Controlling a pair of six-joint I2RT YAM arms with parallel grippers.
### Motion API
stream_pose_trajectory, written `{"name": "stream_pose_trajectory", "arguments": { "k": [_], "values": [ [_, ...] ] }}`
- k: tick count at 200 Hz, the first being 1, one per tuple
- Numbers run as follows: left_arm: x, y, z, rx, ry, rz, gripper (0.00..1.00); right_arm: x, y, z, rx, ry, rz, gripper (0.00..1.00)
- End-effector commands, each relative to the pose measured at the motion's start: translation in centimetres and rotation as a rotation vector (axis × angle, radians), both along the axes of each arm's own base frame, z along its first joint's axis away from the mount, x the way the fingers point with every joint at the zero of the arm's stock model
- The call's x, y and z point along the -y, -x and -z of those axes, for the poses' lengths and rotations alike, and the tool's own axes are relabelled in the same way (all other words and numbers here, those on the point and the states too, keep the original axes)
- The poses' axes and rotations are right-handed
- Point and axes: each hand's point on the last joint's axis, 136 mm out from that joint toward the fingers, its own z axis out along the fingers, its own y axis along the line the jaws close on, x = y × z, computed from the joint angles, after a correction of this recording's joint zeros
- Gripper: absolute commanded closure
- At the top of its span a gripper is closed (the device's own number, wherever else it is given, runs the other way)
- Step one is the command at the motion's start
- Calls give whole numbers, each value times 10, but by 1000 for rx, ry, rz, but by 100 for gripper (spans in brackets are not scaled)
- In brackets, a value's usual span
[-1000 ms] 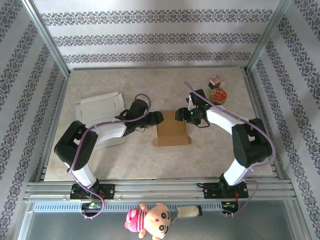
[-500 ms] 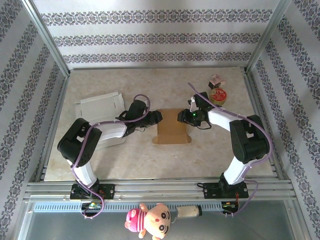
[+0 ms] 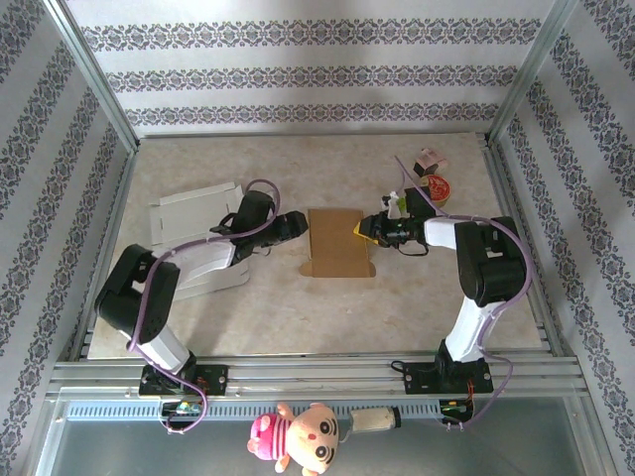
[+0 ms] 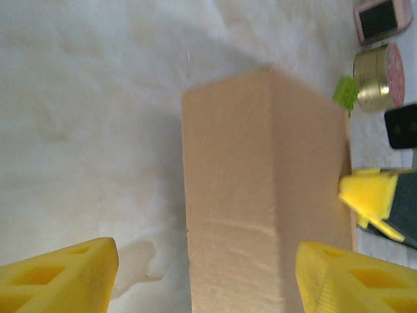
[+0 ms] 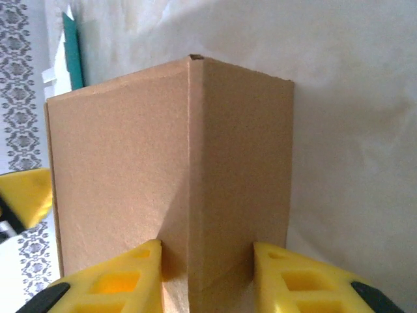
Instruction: Fold the paper box
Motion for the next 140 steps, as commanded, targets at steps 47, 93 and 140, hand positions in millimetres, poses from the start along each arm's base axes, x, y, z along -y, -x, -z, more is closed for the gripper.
{"name": "stream_pose_trajectory", "arguments": {
  "k": [47,93,140],
  "values": [
    [37,-11,-26,85,315,66,25,21,31,54,-227,61,89,69],
    [31,-13,-8,60,371,-12,25,35,25,47,-243,27,150,70],
    [44,-13,-9,44,460,3,25,35,23,51,-254,15,153,70]
  ]
}}
